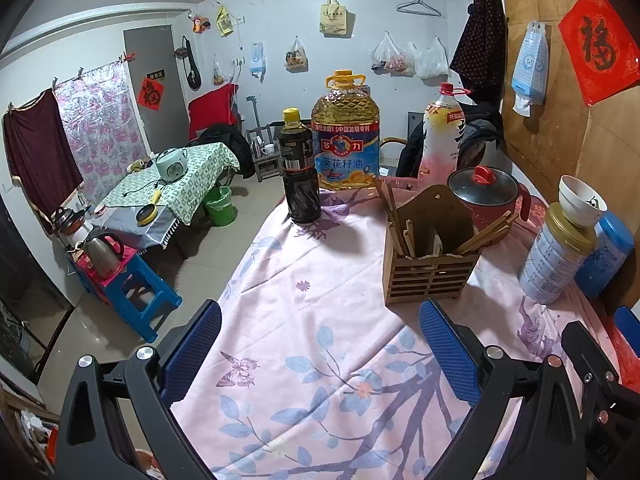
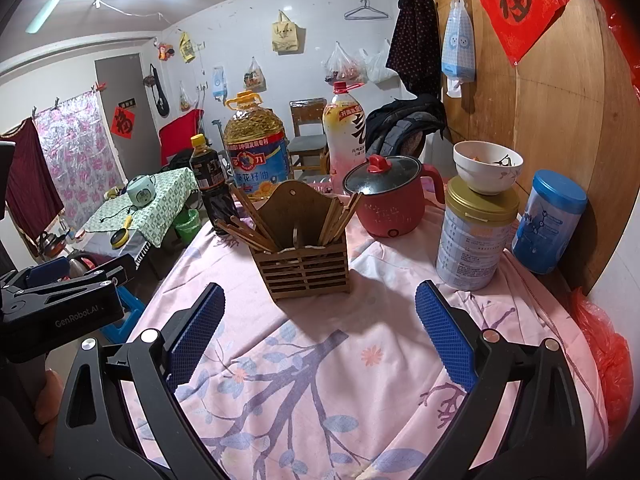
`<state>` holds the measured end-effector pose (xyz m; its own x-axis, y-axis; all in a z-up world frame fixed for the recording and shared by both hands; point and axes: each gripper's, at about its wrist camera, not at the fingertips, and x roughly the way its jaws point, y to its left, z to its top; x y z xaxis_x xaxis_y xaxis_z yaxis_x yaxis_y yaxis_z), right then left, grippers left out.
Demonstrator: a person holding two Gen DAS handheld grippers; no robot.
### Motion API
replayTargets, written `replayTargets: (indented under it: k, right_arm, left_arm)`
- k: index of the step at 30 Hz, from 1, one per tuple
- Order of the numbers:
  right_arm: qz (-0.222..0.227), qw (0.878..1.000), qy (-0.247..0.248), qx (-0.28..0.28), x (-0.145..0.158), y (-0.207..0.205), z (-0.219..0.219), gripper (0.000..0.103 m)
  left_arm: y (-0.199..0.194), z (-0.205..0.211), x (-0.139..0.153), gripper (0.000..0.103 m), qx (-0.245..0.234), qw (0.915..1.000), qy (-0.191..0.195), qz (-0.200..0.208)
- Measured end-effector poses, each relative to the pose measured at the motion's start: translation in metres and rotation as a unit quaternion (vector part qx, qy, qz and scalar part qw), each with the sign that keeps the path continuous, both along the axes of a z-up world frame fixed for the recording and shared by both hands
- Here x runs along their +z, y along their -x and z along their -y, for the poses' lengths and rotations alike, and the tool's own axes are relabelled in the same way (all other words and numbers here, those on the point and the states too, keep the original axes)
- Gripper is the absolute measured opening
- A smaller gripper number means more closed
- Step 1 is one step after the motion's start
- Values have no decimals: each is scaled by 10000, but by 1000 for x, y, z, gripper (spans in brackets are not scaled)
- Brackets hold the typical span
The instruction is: Organize utensils
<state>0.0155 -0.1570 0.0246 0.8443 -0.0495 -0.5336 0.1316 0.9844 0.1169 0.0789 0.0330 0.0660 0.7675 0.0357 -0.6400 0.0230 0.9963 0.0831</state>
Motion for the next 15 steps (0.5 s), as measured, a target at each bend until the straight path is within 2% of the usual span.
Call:
replayTargets:
  k: [15]
  right_arm:
    - [-5, 10000, 1, 0, 1, 0, 1, 93]
  left_arm:
    - [1, 1, 1, 97, -13, 10000, -5, -14]
